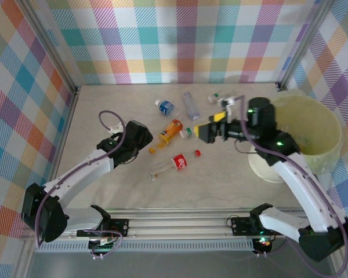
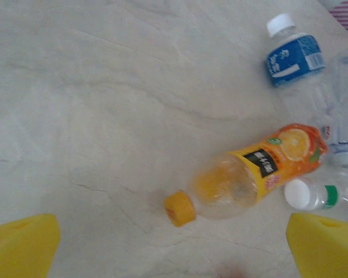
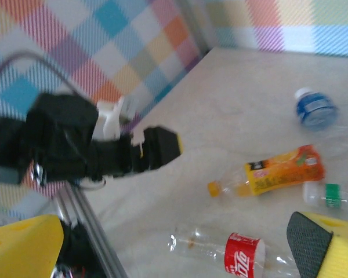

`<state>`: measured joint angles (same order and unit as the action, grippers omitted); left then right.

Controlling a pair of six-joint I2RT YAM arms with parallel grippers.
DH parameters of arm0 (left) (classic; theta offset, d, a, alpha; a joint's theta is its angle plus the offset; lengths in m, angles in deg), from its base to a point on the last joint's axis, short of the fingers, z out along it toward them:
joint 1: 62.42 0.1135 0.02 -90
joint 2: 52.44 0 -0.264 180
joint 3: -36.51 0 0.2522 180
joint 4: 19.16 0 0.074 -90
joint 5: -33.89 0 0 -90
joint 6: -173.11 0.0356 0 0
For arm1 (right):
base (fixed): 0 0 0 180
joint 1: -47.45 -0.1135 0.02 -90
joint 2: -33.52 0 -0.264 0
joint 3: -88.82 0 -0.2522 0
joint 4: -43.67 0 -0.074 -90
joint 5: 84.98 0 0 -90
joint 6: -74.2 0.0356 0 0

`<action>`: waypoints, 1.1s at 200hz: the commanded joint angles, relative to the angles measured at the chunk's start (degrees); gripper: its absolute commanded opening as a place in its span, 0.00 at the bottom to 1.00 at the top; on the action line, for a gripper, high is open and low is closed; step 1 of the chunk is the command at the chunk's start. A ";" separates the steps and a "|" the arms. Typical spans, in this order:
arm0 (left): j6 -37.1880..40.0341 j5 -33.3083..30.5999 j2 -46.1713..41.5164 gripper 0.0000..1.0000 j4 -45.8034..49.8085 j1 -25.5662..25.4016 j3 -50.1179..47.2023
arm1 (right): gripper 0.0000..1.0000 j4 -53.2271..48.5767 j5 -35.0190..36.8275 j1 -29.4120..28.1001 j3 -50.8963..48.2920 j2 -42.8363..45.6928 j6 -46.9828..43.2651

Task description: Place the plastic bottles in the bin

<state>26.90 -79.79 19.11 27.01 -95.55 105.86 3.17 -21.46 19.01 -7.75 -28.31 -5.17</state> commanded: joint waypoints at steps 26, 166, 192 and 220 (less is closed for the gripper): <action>-2.26 -1.88 -5.09 1.00 5.74 4.22 -2.55 | 1.00 0.38 8.11 -12.57 -0.12 -12.93 -16.77; -5.77 -1.45 -14.31 1.00 6.88 7.24 -10.76 | 1.00 -2.20 24.60 -28.08 7.37 -45.51 -64.90; -6.24 -1.15 -14.88 1.00 7.02 7.20 -11.55 | 1.00 -3.14 26.64 -29.42 9.40 -49.25 -68.53; -6.88 -1.86 -16.08 1.00 7.50 7.20 -12.30 | 0.96 -4.20 28.76 -30.34 9.87 -52.17 -71.48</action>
<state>21.35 -80.67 4.86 32.45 -88.88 95.05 1.07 4.84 -10.45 0.40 -78.62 -70.72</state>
